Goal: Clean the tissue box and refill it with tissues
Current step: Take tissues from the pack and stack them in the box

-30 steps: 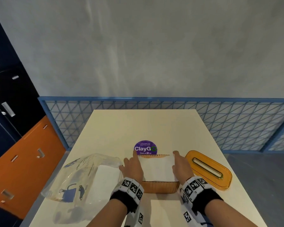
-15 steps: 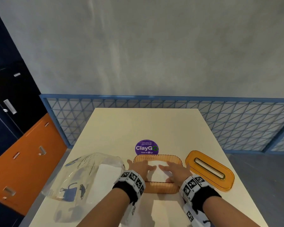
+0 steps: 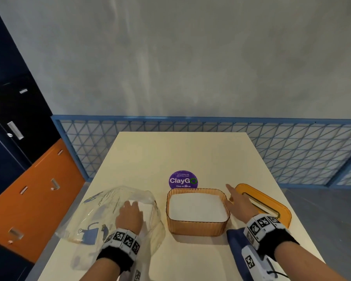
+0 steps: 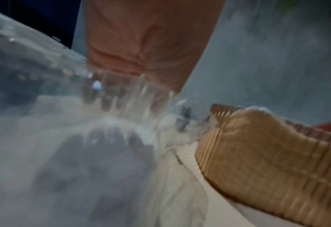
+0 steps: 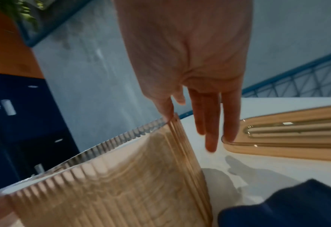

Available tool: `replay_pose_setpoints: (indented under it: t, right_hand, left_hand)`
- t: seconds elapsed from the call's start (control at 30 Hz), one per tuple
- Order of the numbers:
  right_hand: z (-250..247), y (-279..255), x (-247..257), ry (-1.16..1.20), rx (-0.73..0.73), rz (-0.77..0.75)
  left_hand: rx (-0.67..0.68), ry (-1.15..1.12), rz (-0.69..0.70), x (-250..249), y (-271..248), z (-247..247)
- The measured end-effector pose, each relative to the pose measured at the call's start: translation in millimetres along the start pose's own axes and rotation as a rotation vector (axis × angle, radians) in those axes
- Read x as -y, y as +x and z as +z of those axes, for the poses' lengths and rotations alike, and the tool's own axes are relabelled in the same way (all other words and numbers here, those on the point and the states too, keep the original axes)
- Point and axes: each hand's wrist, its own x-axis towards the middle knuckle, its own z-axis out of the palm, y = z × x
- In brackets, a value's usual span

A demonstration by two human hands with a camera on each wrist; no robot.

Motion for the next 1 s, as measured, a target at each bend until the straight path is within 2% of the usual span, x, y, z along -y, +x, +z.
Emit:
replay_pose_setpoints:
  t: [0.07,0.17,0.3,0.7,0.87,1.0]
  right_hand:
    - [3,3,-1,0.1,0.095,0.047]
    - [8,8,0,0.084,0.116,0.046]
    - [8,9,1,0.069,0.138,0.066]
    - [8,9,0,0.081,0.139,0.066]
    - [6,9,0,0.078,0.15,0.061]
    - [4,7,2,0.083,0.155,0.067]
  left_hand:
    - [0.138,0.055,-0.072,5,1,12]
    - [0.225,0.142,-0.098,0,2,23]
    - [0.237,0.197,-0.146,-8,1,34]
    - [0.216,0.061,-0.28,-15,1,37]
    - [0.226,0.063,-0.274,-12,4,39]
    - [0.221,0.148,-0.185,-12,1,32]
